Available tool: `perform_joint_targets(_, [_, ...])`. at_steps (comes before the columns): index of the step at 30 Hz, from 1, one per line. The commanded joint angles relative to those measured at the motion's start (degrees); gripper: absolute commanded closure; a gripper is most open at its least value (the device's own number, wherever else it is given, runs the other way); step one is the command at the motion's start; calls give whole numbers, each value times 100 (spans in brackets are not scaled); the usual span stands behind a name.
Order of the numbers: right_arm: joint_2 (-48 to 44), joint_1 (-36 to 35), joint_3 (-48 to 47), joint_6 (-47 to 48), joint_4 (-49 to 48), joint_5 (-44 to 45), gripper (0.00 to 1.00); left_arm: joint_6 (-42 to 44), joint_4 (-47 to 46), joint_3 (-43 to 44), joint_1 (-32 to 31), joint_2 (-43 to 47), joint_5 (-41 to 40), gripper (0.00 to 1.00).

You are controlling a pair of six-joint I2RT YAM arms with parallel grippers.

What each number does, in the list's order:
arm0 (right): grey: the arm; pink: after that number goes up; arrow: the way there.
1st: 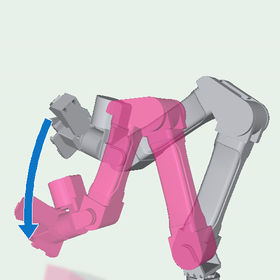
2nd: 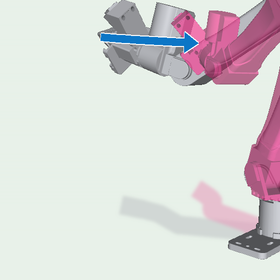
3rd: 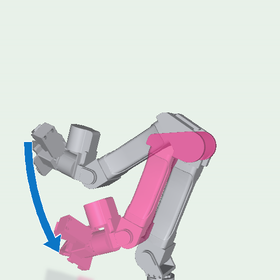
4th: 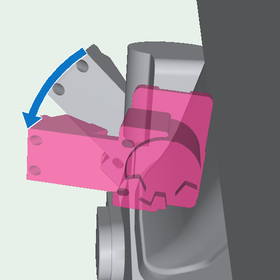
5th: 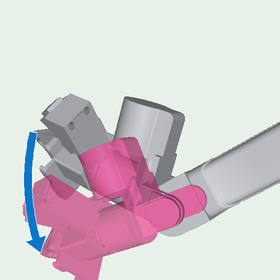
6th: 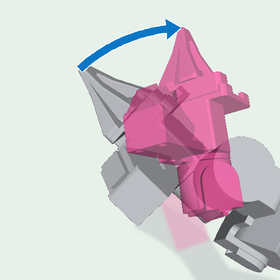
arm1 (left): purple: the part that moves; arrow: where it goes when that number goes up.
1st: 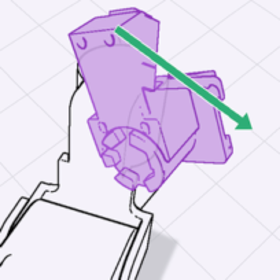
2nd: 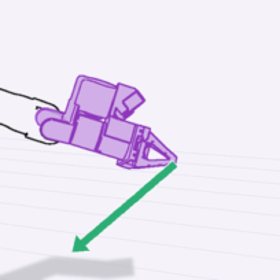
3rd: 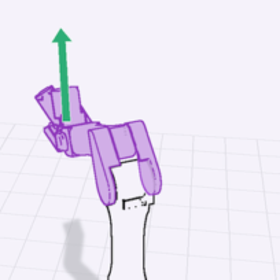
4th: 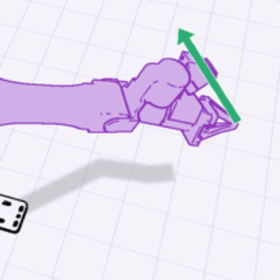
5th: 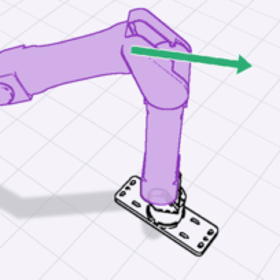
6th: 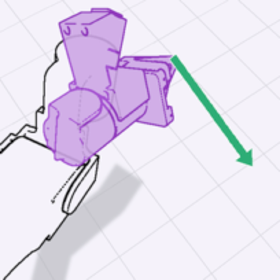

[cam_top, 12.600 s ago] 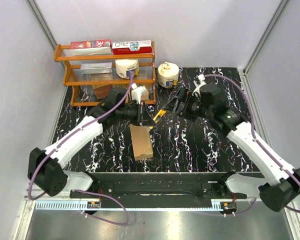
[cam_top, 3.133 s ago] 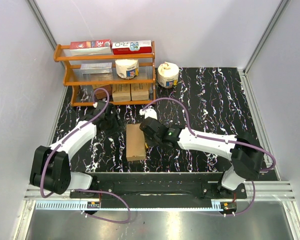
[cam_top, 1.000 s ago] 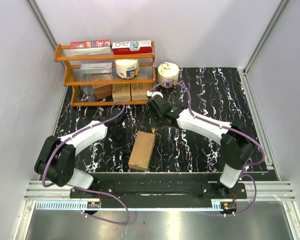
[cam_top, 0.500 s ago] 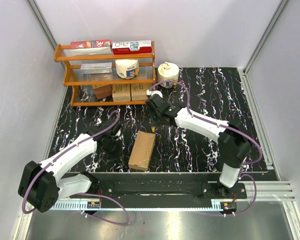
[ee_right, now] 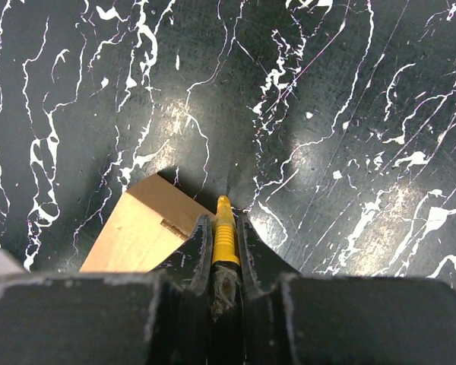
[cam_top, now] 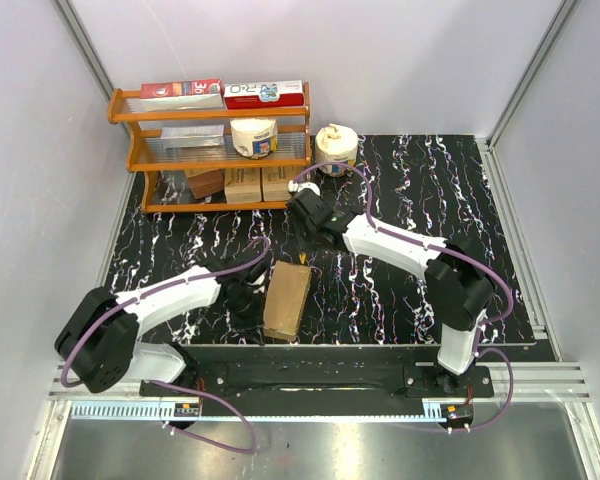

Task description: Unpack the express box

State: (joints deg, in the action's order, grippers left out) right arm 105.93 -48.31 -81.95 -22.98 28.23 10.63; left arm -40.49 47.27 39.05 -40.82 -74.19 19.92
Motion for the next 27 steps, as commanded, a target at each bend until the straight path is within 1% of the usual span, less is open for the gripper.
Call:
perform_joint_targets(1, [-213, -20, 74, -136, -37, 26, 100, -179, -438, 331, 21, -366, -208, 100])
perform_joint_targets(6, [-494, -20, 390, -452, 227, 9, 100, -117, -297, 894, 161, -561, -621, 96])
perform_joint_targets(11, [-871, -20, 820, -769, 323, -35, 100, -38, -253, 999, 715, -728, -945, 95])
perform_joint_targets(15, [-1153, -29, 1067, -953, 385, -193, 100, 111, -420, 1210, 1102, -903, -982, 93])
perform_joint_targets(22, [-1610, -73, 1454, -1164, 561, -264, 100, 322, -849, 1887, 1471, -1702, -973, 93])
perform_joint_targets(24, [-1751, -90, 1612, -1261, 605, -264, 100, 305, -1008, 2115, 1498, -1879, -824, 94])
perform_joint_targets(27, [-1865, -152, 1779, -1393, 640, -272, 100, 401, -1027, 2729, 1498, -2475, -770, 94])
